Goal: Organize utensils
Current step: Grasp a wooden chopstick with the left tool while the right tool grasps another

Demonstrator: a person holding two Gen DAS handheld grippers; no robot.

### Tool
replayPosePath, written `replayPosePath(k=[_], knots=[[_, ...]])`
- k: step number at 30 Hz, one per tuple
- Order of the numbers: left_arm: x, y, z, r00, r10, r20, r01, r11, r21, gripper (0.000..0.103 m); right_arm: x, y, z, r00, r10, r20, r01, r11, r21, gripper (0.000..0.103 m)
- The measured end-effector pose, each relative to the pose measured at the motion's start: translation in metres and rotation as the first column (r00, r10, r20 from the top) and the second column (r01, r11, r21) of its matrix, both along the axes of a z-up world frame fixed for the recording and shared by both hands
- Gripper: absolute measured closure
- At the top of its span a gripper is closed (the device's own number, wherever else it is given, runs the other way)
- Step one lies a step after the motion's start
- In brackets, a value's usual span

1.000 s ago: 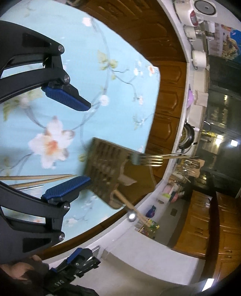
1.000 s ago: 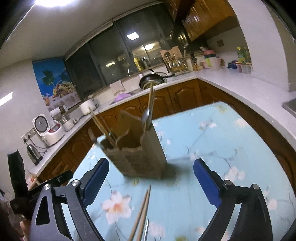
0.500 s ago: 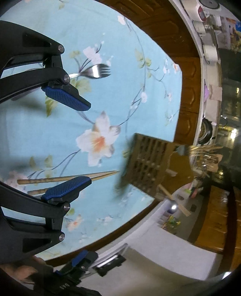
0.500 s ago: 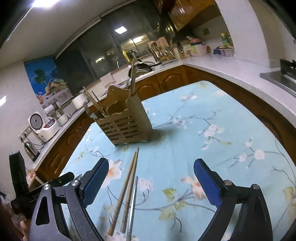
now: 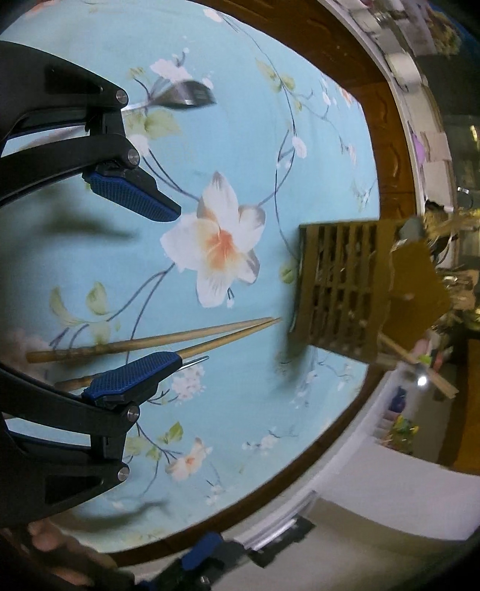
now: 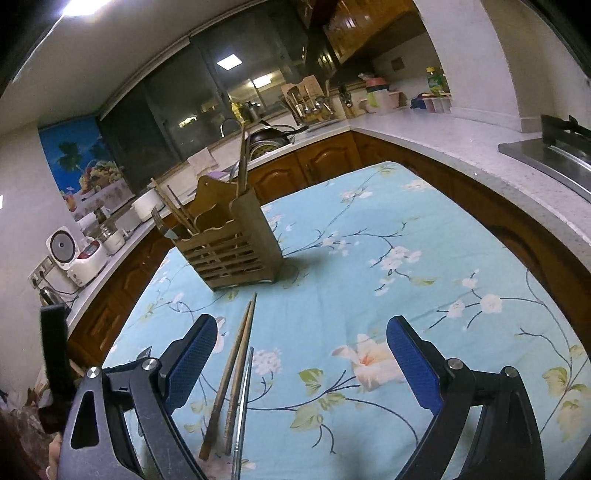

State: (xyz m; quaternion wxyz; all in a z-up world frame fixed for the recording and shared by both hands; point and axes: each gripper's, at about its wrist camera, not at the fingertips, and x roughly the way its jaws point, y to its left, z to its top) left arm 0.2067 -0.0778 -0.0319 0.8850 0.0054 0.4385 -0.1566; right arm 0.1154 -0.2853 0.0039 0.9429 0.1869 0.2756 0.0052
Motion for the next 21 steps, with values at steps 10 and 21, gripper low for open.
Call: replayPosePath(k=[10, 21], knots=[[0.039, -0.043, -0.029, 0.997, -0.059, -0.046, 0.065, 0.989, 0.135, 0.047, 0.011, -0.013, -0.001, 1.000, -0.021, -0.011, 0.021, 1.000, 0.016, 0.009], [0.032, -0.013, -0.035, 0.995, -0.091, -0.049, 0.097, 0.986, 0.137, 0.082, 0.035, -0.005, -0.007, 0.999, 0.019, -0.033, -0.019, 1.000, 0.013, 0.009]])
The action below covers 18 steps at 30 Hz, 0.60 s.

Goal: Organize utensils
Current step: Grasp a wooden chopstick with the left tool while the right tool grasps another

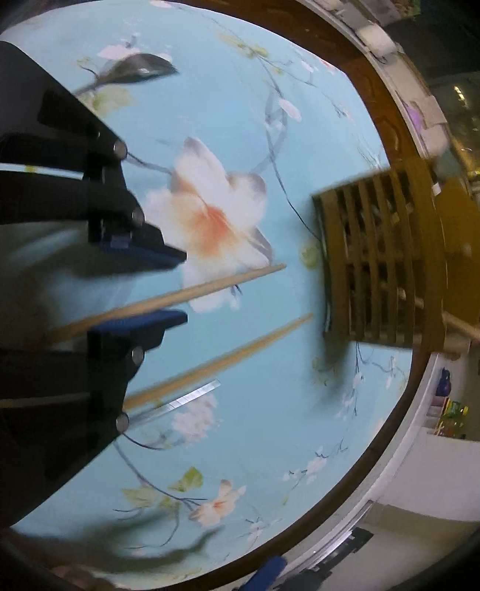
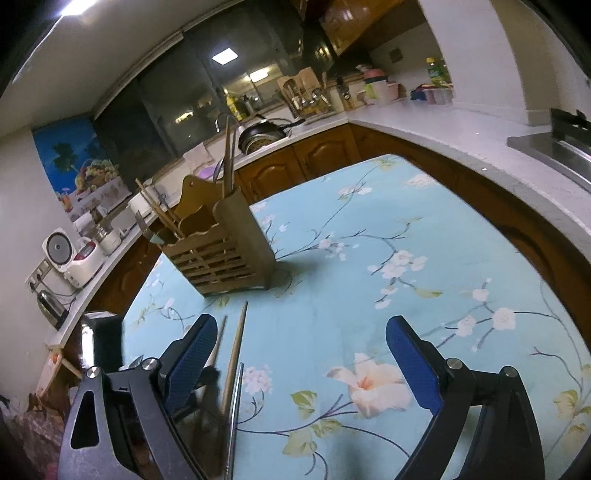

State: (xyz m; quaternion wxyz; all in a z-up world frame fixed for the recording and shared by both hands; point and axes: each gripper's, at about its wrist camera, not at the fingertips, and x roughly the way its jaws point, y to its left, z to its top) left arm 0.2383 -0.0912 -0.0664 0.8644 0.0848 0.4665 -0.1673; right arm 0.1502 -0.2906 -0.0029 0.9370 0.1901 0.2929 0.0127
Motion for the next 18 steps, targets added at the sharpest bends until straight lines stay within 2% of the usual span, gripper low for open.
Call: replayPosePath(k=[3, 8, 9, 11, 14, 18], knots=[[0.000, 0.026, 0.000, 0.999, 0.031, -0.019, -0.032, 0.999, -0.042, 0.082, 0.014, 0.012, -0.006, 0.999, 0.042, -0.022, -0.043, 0.999, -0.015, 0.014], [0.007, 0.049, 0.000, 0.996, 0.068, -0.057, -0.075, 0.990, -0.120, 0.081, 0.045, 0.039, -0.018, 0.988, 0.125, -0.091, -0.129, 0.991, -0.046, 0.039], [0.009, 0.050, 0.000, 0.995, 0.073, -0.064, -0.081, 0.988, -0.128, 0.081, 0.054, 0.047, -0.022, 0.983, 0.148, -0.113, -0.155, 0.986, -0.055, 0.041], [0.009, 0.046, 0.001, 0.995, 0.079, -0.068, -0.088, 0.987, -0.133, 0.081, 0.066, 0.058, -0.028, 0.974, 0.179, -0.140, -0.190, 0.979, -0.068, 0.049], [0.020, 0.040, 0.002, 0.995, 0.077, -0.068, -0.084, 0.989, -0.119, 0.080, 0.087, 0.073, -0.036, 0.960, 0.211, -0.182, -0.230, 0.969, -0.090, 0.055], [0.032, 0.031, 0.004, 0.996, 0.067, -0.060, -0.072, 0.993, -0.093, 0.076, 0.113, 0.087, -0.045, 0.945, 0.232, -0.230, -0.263, 0.958, -0.112, 0.059]])
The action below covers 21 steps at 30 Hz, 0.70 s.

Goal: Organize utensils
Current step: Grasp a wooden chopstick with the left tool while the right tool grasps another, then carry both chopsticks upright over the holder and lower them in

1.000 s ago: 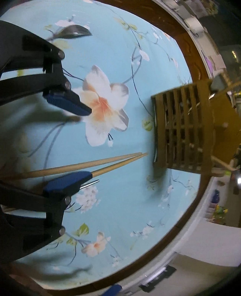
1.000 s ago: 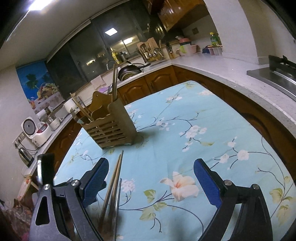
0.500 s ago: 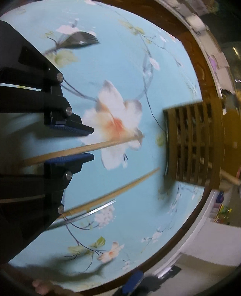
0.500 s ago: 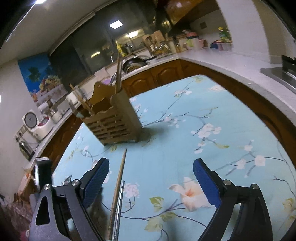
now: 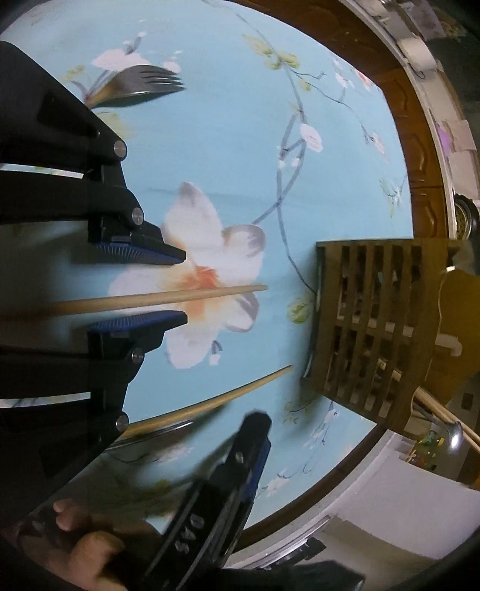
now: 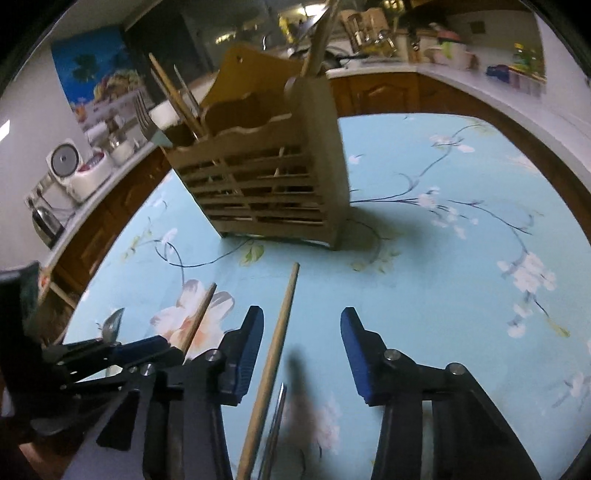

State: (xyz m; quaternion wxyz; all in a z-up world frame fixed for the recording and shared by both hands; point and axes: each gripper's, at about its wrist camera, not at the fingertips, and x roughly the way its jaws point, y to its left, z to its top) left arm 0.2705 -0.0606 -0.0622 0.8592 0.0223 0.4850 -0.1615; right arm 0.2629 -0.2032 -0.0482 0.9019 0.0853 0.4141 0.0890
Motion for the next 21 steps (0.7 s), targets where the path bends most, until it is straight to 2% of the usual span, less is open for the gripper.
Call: replayPosePath(k=[7, 9, 10, 11, 12, 14, 17, 21], knots=[[0.022, -0.018, -0.004, 0.999, -0.034, 0.018, 0.032, 0.996, 0.085, 0.075, 0.025, 0.013, -0.014, 0.998, 0.024, -0.051, -0.027, 0.998, -0.061, 0.069], [0.022, -0.022, -0.005, 0.998, -0.045, 0.036, 0.041, 0.993, 0.110, 0.080, 0.028, 0.019, -0.020, 0.997, 0.033, -0.068, -0.039, 0.995, -0.091, 0.071], [0.022, -0.024, -0.005, 0.998, -0.053, 0.044, 0.048, 0.992, 0.116, 0.085, 0.028, 0.022, -0.020, 0.998, 0.036, -0.056, -0.042, 0.992, -0.118, 0.072], [0.023, -0.025, -0.005, 0.997, -0.058, 0.046, 0.052, 0.992, 0.114, 0.096, 0.027, 0.029, -0.020, 0.998, 0.040, -0.050, -0.047, 0.986, -0.163, 0.074], [0.023, -0.025, -0.004, 0.997, -0.060, 0.044, 0.055, 0.993, 0.108, 0.096, 0.028, 0.031, -0.020, 0.998, 0.041, -0.048, -0.049, 0.981, -0.186, 0.077], [0.023, -0.023, -0.004, 0.998, -0.058, 0.041, 0.054, 0.994, 0.091, 0.098, 0.026, 0.039, -0.021, 0.998, 0.049, -0.034, -0.056, 0.970, -0.237, 0.093], [0.018, -0.014, -0.001, 0.998, -0.047, 0.037, 0.045, 0.998, 0.050, 0.098, 0.025, 0.038, -0.020, 0.998, 0.049, -0.038, -0.056, 0.973, -0.224, 0.096], [0.007, 0.007, 0.014, 0.999, -0.017, 0.052, 0.019, 0.999, -0.040, 0.098, 0.015, 0.025, -0.008, 0.999, 0.041, -0.035, -0.044, 0.994, -0.097, 0.097]])
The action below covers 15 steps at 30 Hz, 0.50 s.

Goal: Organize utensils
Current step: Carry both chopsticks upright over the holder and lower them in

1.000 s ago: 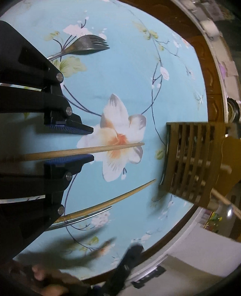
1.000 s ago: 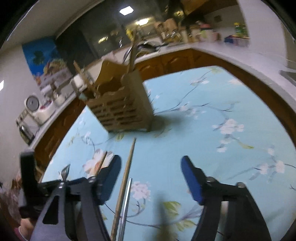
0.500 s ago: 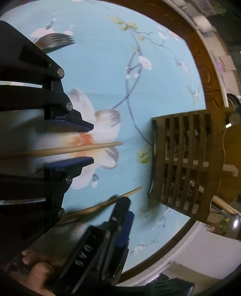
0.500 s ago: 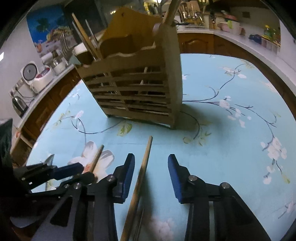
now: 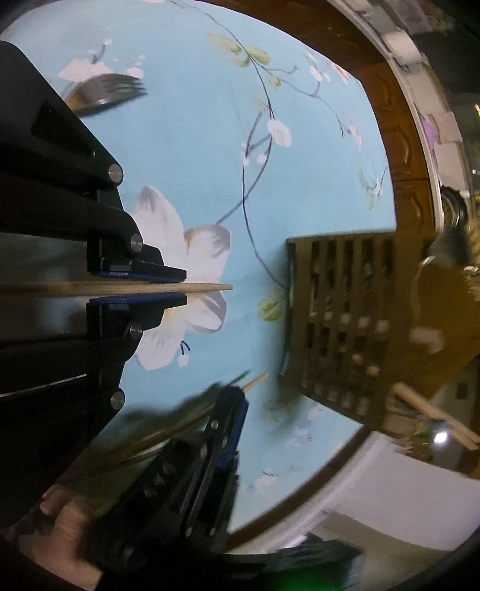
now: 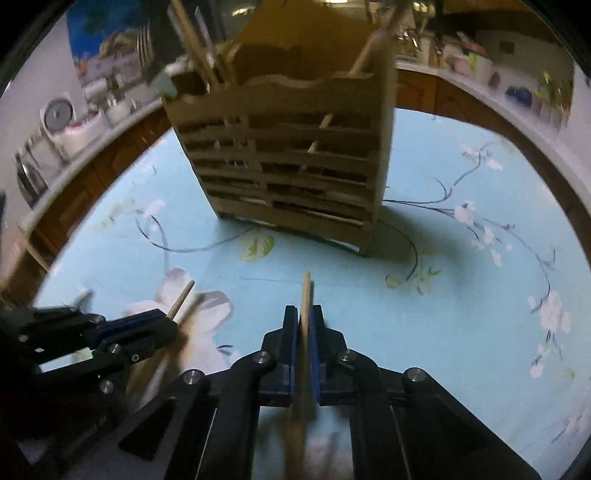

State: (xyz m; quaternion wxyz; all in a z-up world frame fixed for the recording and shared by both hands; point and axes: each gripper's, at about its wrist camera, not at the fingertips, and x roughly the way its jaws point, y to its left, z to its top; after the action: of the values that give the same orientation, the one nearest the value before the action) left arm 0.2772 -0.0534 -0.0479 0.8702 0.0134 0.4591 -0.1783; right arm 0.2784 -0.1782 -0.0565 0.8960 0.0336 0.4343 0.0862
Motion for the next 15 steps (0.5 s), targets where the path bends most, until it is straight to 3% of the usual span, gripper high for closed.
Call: replayPosePath(k=[6, 15], knots=[[-0.020, 0.034, 0.037, 0.998, 0.034, 0.047, -0.028, 0.991, -0.131, 0.098, -0.029, -0.015, 0.038, 0.997, -0.016, 0.073, 0.007, 0.992, 0.124, 0.098], [-0.054, 0.058, 0.093, 0.987, 0.056, 0.150, -0.024, 0.978, -0.207, 0.098, -0.067, -0.022, 0.102, 0.976, -0.043, 0.214, 0.001, 0.982, 0.189, 0.098]])
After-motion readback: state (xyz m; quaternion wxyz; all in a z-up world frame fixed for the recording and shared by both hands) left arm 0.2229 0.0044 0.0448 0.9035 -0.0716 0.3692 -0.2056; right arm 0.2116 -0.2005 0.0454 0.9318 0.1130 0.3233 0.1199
